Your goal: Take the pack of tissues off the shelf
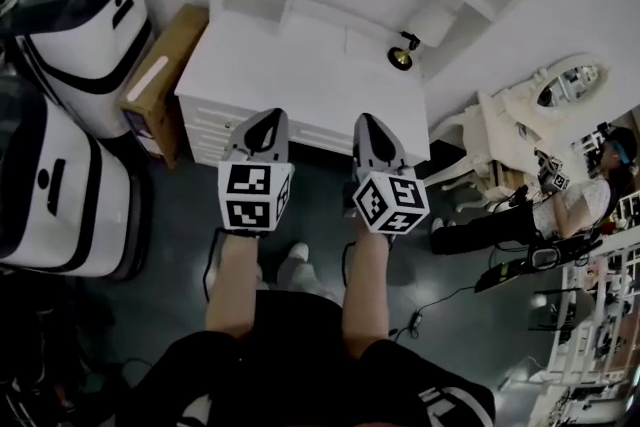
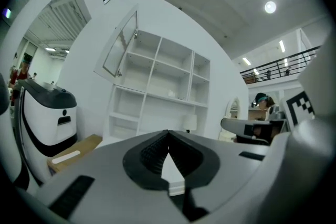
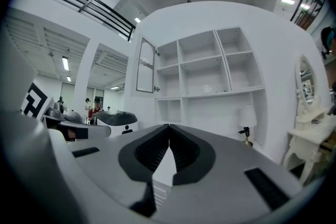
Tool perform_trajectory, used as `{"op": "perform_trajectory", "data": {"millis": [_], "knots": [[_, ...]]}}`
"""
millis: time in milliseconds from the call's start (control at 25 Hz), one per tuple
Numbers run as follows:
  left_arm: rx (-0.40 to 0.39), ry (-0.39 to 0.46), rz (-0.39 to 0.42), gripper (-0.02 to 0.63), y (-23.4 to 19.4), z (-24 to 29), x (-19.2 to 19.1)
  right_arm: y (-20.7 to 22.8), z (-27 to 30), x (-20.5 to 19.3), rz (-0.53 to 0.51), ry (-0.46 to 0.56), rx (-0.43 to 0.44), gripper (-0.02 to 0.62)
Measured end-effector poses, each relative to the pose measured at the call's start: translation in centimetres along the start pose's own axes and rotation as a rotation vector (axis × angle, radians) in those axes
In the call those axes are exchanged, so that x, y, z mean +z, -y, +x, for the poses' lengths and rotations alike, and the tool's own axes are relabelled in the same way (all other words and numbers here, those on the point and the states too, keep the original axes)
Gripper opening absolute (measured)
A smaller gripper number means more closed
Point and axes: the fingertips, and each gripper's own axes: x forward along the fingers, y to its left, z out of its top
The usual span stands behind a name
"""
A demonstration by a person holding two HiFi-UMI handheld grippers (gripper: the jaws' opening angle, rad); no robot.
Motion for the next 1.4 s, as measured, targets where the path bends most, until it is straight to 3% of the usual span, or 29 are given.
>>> {"op": "perform_trajectory", "data": {"millis": [240,440,640,960,1400], "knots": [[0.073,-0.084,0.074,0.011,-3.7,-0.7,-2.0,-3.3,2.8,-1.8,0.029,-0.003,0.07,0.018],[0.063,-0.059,0.064,0.011,-4.1,0.1,-0.9,-4.3,4.2,-1.1,0.028,0.016,0.117,0.018],[0.089,0.03,0.052,0.011,-4.2,1.2,0.1,-1.8,5.1,-1.9,0.057,0.005,0.088,0.018],[0.049,-0.031,0.061,0.011,-2.8,6.8,-0.3,2.1,8.2,-1.5,0.074,0.02,0.093,0.018],[0.039,-0.056,0.067,0.011,1.4,18.2,0.8,13.3,13.4,-0.9,0.104,-0.001,0.057,0.018]]}}
